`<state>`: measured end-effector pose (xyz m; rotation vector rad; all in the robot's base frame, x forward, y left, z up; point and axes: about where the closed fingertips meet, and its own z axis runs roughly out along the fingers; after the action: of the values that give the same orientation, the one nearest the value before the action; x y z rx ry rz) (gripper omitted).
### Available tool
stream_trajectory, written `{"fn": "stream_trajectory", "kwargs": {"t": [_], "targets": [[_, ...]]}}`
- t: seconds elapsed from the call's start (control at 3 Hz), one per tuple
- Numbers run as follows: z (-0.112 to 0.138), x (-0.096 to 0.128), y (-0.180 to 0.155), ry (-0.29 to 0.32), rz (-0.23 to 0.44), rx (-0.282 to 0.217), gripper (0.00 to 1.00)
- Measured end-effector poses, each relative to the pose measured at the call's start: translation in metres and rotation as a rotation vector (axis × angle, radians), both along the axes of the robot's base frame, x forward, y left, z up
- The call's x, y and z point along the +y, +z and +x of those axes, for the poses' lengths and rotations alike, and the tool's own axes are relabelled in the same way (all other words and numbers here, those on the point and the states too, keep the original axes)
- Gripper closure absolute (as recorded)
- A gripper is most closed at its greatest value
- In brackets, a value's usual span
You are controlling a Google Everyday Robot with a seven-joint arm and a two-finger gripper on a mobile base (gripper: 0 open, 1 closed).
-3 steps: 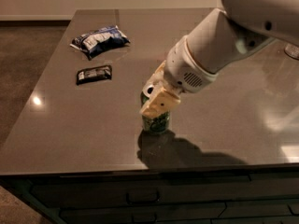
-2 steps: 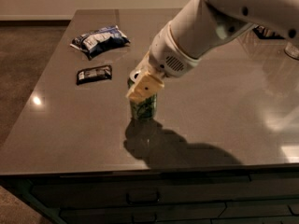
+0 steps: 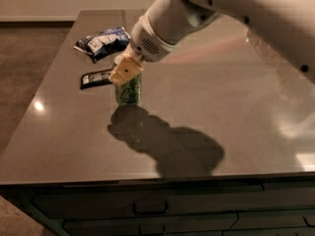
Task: Move green can near rxbar chocolate
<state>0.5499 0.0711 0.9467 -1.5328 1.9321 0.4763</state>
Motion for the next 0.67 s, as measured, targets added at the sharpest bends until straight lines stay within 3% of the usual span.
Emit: {"fn": "stream_trajectory", "kwargs": {"t": [0.33, 0.67], "targets": [[0.025, 0.025, -0.003, -0.006, 0.010, -0.019, 1.00], [0.047, 0.042, -0.010, -0.007, 0.007, -0.035, 0.82]]}}
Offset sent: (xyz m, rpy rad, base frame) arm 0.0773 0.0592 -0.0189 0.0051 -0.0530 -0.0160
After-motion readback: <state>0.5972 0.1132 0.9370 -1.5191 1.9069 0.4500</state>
